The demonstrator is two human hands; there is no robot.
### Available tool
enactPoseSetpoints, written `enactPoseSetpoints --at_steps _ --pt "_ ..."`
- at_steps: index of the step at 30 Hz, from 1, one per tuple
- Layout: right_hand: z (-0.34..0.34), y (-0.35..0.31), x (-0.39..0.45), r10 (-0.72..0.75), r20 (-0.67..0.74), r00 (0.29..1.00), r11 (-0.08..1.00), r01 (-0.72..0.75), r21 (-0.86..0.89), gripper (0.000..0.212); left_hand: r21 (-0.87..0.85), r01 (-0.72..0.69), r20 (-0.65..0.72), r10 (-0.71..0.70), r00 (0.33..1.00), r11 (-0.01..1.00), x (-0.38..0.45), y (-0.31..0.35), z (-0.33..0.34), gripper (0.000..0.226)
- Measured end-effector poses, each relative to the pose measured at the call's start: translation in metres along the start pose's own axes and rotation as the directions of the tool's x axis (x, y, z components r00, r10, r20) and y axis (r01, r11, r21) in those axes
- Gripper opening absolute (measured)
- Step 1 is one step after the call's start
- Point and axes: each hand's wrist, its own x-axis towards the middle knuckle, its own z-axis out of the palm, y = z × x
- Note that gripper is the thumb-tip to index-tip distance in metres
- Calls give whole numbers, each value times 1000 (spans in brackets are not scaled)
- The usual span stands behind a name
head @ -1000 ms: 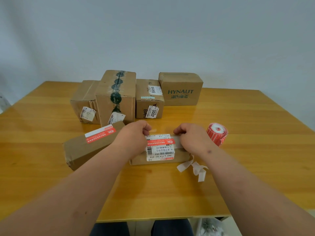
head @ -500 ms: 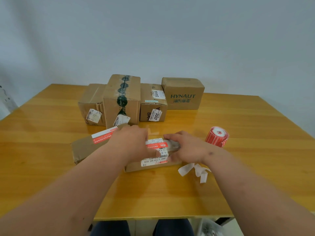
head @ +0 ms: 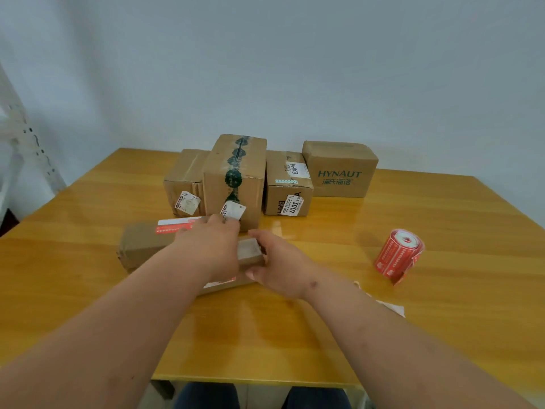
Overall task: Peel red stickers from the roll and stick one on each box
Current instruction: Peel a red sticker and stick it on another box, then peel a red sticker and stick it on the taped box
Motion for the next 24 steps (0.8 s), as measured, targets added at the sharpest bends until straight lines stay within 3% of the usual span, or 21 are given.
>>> enactPoseSetpoints --at_steps 3,6,10,14,16,19,21,24 --pt "-15 -1 -4 -84 -38 996 989 79 -124 62 -88 -58 -48 54 997 994 -3 11 3 75" --pt "-45 11 -16 -138 -190 972 958 82 -276 45 -181 -137 -120 116 986 974 0 33 6 70" --pt "-87 47 -43 -75 -411 908 914 -102 -393 40 -247 -211 -207 161 965 946 7 72 4 55" --pt "-123 87 -74 107 -528 843 886 -322 -335 48 -392 -293 -238 212 948 872 12 113 2 43" --pt "-135 105 -87 208 -488 848 874 -385 -297 56 -475 -322 -224 242 944 819 15 131 4 41" --pt "-143 122 -102 341 -267 901 868 -411 -278 79 -554 -335 -189 276 942 762 22 153 12 41" --pt "-140 130 -105 328 -180 927 897 -365 -247 89 -577 -325 -166 282 945 749 25 161 17 42" --pt "-134 135 -100 217 -223 950 939 -266 -217 79 -582 -329 -161 291 943 743 28 166 20 43"
